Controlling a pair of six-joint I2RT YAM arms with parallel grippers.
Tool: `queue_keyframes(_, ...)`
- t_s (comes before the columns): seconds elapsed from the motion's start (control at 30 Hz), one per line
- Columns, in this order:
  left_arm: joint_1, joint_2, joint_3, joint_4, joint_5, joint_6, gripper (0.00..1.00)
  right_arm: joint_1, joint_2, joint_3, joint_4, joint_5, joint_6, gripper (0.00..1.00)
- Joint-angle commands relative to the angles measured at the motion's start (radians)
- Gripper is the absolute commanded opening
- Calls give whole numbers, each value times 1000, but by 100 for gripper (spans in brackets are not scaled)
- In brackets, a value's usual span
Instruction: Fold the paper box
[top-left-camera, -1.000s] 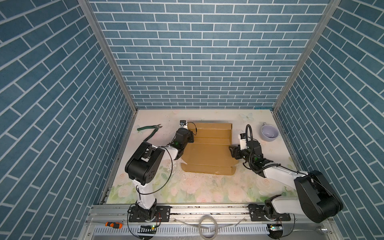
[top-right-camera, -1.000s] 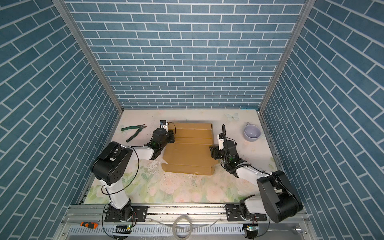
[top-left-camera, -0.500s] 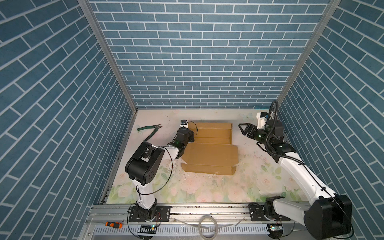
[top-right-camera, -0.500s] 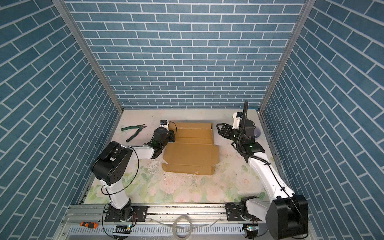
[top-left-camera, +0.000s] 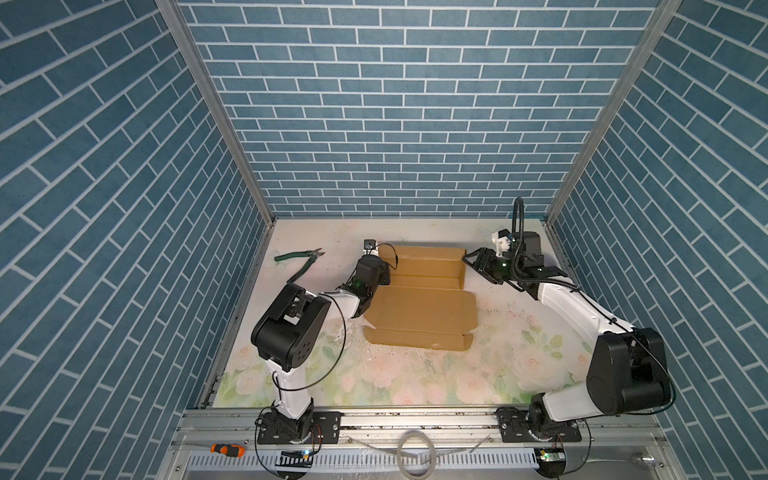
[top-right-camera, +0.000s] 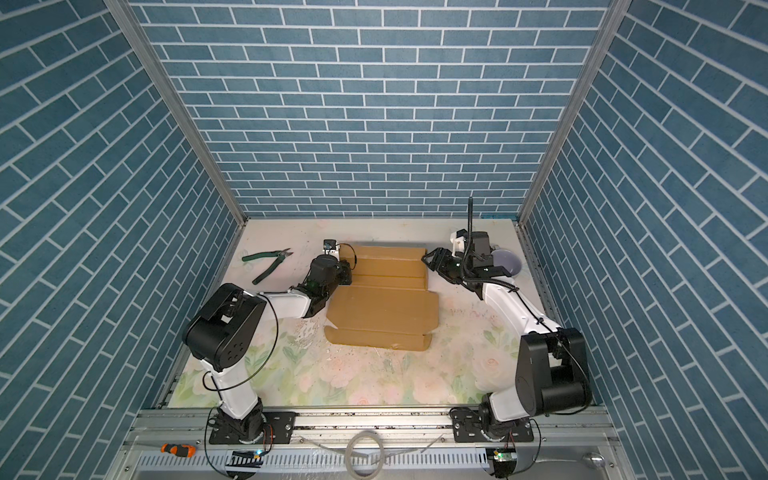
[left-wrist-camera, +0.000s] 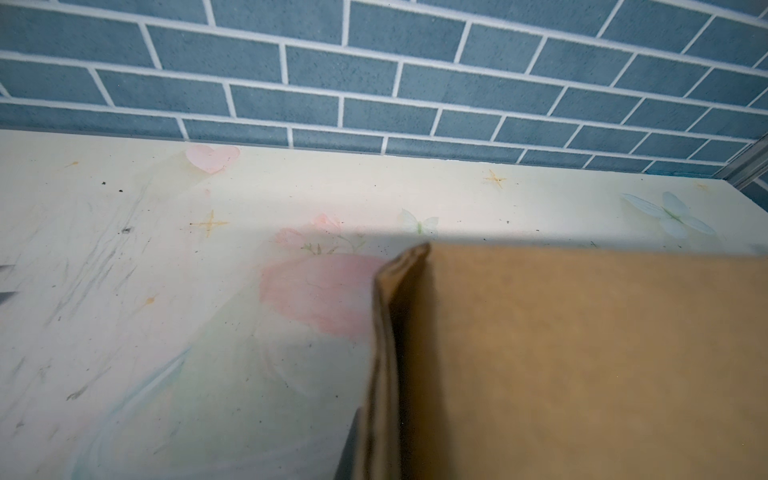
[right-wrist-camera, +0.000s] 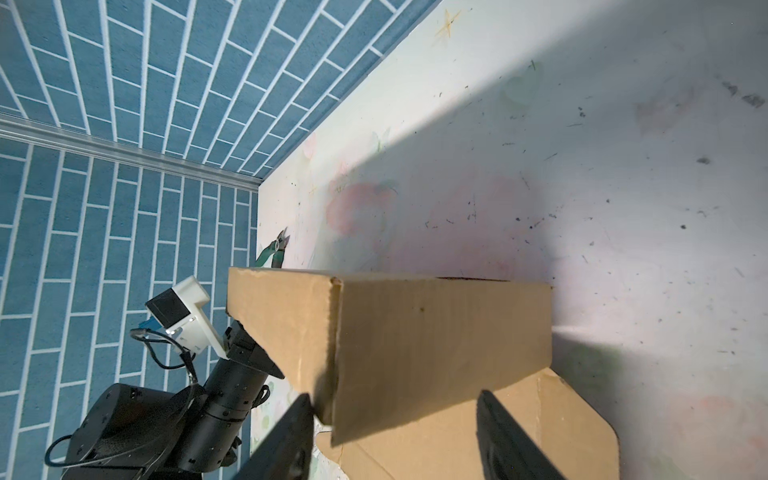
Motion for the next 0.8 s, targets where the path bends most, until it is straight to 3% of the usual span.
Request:
queue_keyframes(0.0, -24, 84, -49, -290, 59, 2, 0, -9, 21, 46, 43, -48, 37, 58)
queue_keyframes(0.27, -26, 83, -50, -296, 51, 18, 0, -44, 93, -58, 205, -163, 109, 26)
queue_keyframes(0.43, -26, 86, -45, -298, 49, 20, 0, -49, 106, -40, 200, -173, 109, 23)
queue_keyframes(0.63, -27, 81, -45, -304, 44, 20, 0, -58, 105, 20, 188, -192, 112, 43)
queue_keyframes(0.7, -27, 80, -44, -305, 43, 21, 0, -57, 107, 27, 187, -201, 114, 44)
queue_keyframes(0.77, -27, 83, -41, -308, 44, 15, 0, -58, 114, 16, 187, -206, 108, 37)
